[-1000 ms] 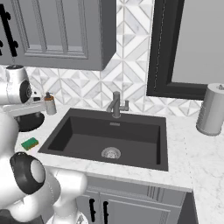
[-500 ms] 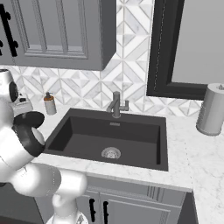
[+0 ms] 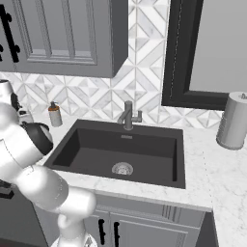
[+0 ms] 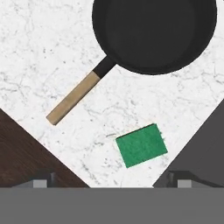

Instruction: Pick the pan and sponge and place them into the sink. Then turn on the water.

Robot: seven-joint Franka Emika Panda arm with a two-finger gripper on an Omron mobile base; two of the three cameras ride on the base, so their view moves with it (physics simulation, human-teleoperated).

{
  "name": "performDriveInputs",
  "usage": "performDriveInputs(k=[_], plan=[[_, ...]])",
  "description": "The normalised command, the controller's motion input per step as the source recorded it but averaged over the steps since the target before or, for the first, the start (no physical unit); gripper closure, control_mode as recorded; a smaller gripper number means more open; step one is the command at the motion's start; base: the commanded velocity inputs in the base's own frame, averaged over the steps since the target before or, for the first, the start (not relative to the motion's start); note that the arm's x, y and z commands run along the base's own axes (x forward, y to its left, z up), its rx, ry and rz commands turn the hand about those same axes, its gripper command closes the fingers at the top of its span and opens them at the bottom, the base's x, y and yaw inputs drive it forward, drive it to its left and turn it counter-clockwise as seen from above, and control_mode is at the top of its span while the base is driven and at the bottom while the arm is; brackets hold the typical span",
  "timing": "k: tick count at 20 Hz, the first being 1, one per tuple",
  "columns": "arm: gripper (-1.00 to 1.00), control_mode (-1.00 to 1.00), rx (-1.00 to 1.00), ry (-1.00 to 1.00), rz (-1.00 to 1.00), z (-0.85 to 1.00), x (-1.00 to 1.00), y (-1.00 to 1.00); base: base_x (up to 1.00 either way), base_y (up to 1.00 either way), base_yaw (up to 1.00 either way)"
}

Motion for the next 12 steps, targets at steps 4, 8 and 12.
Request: performDriveInputs(k=[4,8,12], plan=[[-1.00,-1.00,-0.01,0.00,-0.15,-0.34,0.11,0.61,0.00,0.00,0.00],[-1.00,-1.00,-0.02,0.02,-0.21,-0.31,0.13,0.49,0.00,0.00,0.00],[-1.00,-1.00,0.00,0.02,-0.20,-0.37,0.10,0.32,0.00,0.00,0.00]])
